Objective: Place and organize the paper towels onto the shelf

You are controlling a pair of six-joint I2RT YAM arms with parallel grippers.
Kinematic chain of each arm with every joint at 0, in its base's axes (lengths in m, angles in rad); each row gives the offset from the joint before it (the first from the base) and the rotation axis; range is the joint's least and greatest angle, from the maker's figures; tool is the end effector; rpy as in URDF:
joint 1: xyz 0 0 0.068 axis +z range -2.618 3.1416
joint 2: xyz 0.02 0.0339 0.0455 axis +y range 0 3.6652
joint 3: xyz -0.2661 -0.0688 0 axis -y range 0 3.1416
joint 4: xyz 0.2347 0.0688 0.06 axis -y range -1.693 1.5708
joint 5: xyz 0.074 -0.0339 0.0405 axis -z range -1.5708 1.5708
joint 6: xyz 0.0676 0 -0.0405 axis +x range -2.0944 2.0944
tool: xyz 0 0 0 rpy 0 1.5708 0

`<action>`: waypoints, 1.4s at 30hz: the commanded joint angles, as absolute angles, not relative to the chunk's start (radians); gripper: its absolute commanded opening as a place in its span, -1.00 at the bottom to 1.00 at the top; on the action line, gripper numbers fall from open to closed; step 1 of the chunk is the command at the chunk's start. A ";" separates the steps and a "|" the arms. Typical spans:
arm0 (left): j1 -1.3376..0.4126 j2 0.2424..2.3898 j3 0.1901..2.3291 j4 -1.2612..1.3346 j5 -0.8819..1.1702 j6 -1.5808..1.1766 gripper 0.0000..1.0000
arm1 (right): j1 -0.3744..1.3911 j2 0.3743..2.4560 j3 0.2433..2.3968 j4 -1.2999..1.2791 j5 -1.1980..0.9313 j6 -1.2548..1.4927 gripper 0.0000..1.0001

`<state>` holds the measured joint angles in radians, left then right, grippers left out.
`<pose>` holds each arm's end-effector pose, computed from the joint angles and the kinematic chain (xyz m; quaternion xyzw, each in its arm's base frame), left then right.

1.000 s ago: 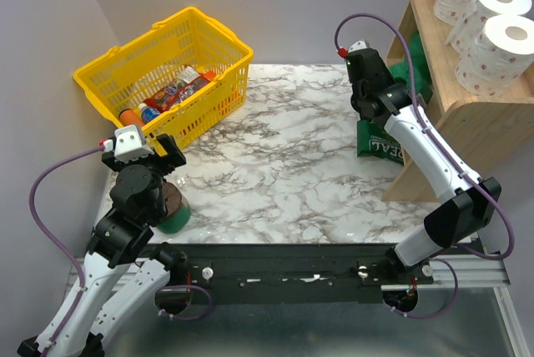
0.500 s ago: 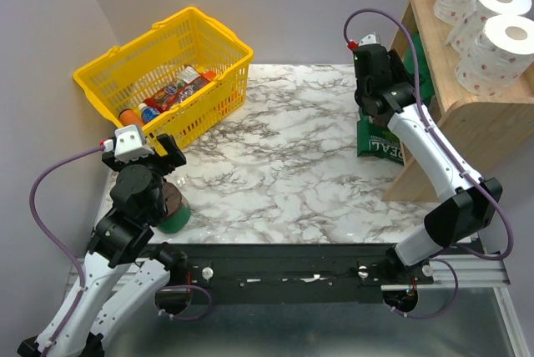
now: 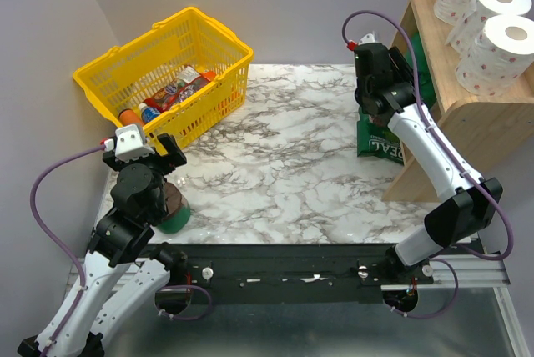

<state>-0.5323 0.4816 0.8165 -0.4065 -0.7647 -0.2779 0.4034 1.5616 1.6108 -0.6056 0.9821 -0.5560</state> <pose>0.1173 -0.0148 0.3618 -0.1660 0.7059 0.0019 0.6886 0.3382 0.0832 0.3922 -0.1525 0.7895 -0.4436 0.3957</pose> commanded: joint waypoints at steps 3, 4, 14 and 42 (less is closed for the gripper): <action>-0.535 0.488 0.808 -0.388 -0.756 -0.287 0.98 | 0.454 1.574 1.594 -0.554 0.970 -0.610 0.26; -0.535 0.488 0.807 -0.388 -0.758 -0.287 0.98 | 0.456 1.574 1.589 -0.554 0.953 -0.609 0.25; -0.535 0.492 0.807 -0.388 -0.764 -0.285 0.98 | 0.422 1.592 1.536 -0.543 0.899 -0.572 -0.19; -0.535 0.551 0.818 -0.432 -0.796 -0.337 0.98 | 0.409 1.543 1.606 -0.681 0.658 -0.293 -0.09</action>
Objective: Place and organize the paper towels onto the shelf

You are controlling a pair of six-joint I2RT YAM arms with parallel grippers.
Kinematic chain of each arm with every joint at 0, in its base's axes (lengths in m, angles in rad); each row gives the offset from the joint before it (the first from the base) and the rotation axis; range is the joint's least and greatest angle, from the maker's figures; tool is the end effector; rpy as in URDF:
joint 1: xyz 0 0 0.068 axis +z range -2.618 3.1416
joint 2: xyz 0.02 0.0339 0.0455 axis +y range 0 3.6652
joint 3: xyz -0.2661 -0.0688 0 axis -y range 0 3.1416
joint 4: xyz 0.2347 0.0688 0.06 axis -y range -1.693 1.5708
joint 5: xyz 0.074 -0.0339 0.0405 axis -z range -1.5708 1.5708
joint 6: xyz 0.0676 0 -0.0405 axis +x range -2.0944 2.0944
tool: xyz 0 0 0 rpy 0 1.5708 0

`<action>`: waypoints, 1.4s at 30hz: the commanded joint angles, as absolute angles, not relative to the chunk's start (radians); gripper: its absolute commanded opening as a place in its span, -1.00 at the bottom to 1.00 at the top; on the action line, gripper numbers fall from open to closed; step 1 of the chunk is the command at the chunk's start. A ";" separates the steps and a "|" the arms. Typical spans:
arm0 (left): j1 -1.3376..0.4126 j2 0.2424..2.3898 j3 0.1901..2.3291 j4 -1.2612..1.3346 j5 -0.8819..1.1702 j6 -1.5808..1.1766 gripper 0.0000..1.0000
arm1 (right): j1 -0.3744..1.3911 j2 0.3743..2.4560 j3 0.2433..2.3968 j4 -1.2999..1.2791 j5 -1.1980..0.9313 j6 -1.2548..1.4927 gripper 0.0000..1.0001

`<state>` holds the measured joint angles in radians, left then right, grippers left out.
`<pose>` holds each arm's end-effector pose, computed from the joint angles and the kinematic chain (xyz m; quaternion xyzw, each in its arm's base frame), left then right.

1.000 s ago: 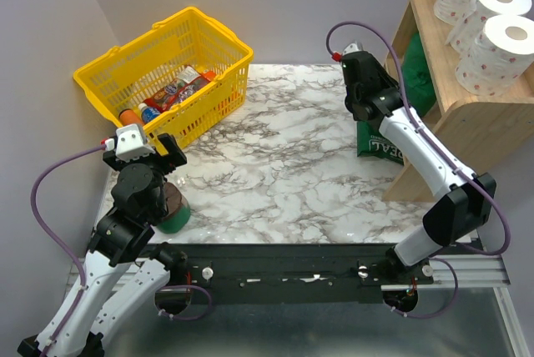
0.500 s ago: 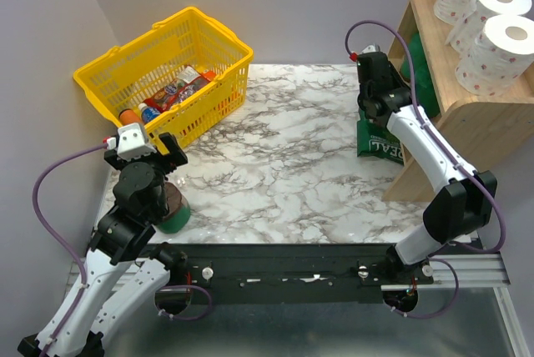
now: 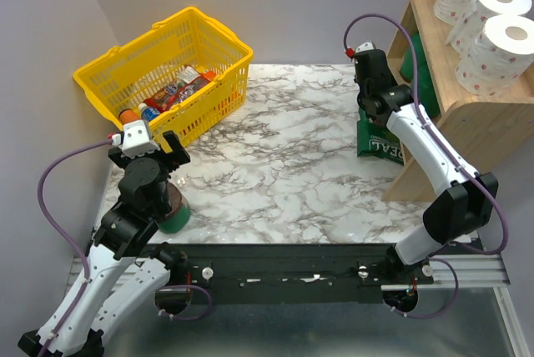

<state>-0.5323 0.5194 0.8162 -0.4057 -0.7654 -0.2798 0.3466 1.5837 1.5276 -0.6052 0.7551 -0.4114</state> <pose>0.1254 -0.0195 0.3583 -0.1603 0.7166 0.0108 0.6787 0.3528 0.0782 0.3506 -0.1585 0.8357 -0.3442 0.3974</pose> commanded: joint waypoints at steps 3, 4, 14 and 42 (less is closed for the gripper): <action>-0.537 0.583 0.856 -0.558 -0.818 -0.498 0.98 | 0.471 1.490 1.605 -0.706 0.574 -0.160 0.00; -0.537 0.597 0.880 -0.608 -0.815 -0.541 0.98 | 0.485 1.471 1.585 -0.704 0.537 -0.134 0.01; -0.532 0.779 1.020 -1.055 -0.796 -0.865 0.97 | 0.641 1.184 1.316 -0.508 0.158 0.060 0.62; -0.515 0.968 0.733 -1.017 -0.790 -1.187 0.69 | 0.644 0.951 1.011 -0.353 0.020 0.112 1.00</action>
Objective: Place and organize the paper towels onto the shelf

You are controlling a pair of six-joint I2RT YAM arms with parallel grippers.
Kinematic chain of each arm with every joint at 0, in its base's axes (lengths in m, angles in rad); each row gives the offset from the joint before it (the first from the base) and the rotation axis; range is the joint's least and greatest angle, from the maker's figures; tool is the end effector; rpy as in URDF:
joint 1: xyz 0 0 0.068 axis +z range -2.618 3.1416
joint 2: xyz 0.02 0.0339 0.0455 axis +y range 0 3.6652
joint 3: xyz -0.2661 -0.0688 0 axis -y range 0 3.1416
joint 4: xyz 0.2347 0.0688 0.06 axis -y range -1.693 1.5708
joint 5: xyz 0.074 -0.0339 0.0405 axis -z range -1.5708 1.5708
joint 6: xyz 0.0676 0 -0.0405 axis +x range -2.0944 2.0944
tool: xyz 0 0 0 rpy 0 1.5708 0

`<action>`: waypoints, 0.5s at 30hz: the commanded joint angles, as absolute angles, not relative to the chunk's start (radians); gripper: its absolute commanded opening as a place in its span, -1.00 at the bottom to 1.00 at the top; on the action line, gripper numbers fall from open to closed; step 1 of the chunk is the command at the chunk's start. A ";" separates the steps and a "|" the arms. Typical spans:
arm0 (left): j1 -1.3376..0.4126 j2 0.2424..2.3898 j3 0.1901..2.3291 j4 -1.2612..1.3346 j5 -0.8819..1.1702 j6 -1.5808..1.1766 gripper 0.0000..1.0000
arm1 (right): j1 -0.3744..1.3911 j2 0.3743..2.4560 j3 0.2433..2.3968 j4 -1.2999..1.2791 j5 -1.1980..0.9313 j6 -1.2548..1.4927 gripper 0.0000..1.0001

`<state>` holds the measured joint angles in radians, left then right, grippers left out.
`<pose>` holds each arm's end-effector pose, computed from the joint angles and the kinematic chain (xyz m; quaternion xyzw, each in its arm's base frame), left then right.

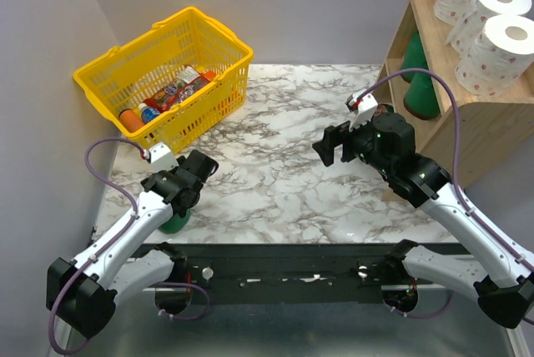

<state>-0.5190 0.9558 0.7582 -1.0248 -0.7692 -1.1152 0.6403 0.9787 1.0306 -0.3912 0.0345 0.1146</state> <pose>0.1538 -0.0337 0.2284 -0.3303 0.8536 0.1357 0.3794 0.1908 0.1393 0.3593 -0.2025 0.7908 0.1997 0.5420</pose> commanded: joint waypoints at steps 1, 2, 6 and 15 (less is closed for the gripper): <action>-0.515 0.971 0.729 -1.017 -0.790 -1.190 0.67 | 0.644 0.951 1.009 -0.353 0.021 0.110 1.00; -0.515 0.976 0.724 -1.019 -0.788 -1.193 0.66 | 0.644 0.951 1.008 -0.353 0.021 0.112 1.00; -0.515 0.977 0.700 -1.005 -0.787 -1.210 0.44 | 0.644 0.946 1.003 -0.356 0.023 0.118 1.00; -0.515 0.885 0.690 -0.907 -0.686 -1.088 -0.16 | 0.644 0.934 1.000 -0.357 -0.040 0.146 1.00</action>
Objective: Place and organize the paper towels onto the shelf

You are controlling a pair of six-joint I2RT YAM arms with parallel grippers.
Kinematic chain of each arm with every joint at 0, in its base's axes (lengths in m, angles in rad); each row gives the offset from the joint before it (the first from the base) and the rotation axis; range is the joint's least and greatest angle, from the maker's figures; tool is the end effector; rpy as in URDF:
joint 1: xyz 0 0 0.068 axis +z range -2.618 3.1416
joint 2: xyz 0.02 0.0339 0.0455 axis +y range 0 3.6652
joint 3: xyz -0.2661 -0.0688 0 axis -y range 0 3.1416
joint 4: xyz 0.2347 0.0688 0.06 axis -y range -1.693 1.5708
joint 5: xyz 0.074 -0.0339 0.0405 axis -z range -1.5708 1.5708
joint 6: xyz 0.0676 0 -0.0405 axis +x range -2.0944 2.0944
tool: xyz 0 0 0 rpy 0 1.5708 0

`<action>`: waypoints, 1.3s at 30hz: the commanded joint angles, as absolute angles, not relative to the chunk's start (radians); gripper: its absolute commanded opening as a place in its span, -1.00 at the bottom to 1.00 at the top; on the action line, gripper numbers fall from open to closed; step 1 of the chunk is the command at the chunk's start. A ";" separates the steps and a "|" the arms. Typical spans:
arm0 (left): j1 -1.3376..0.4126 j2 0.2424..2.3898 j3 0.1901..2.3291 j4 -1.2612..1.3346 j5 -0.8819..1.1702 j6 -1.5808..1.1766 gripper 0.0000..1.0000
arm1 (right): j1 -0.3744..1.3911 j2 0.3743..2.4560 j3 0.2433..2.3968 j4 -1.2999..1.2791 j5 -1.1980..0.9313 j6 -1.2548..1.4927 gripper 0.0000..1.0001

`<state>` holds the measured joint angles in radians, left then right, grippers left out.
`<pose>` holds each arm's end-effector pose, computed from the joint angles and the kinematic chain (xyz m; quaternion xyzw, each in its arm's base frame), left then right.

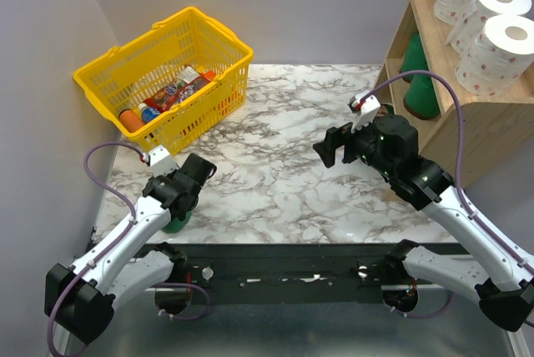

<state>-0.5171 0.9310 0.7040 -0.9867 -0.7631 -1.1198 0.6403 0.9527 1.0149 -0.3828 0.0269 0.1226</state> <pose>0.1502 -0.0317 0.2175 -0.3342 0.8525 0.1301 0.3802 0.1861 0.1364 0.3602 -0.1999 0.7858 0.2077 0.5471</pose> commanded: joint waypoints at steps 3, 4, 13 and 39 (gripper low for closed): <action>-0.515 0.832 0.703 -0.861 -0.595 -1.020 -0.26 | 0.644 0.943 1.003 -0.347 -0.092 0.161 1.00; -0.515 0.816 0.715 -0.844 -0.569 -1.005 -0.27 | 0.644 0.945 1.009 -0.345 -0.104 0.167 1.00; -0.515 0.680 0.651 -0.292 -0.003 -0.922 -0.28 | 0.644 0.890 0.993 -0.314 -0.106 0.239 1.00; -0.512 0.543 0.595 0.392 0.331 -1.150 -0.19 | 0.644 0.703 0.607 0.523 -0.560 0.873 1.00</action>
<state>-0.5171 0.5518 0.5816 0.2382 0.2848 -1.0664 0.6422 0.6872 0.5896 0.4038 -0.5102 0.7925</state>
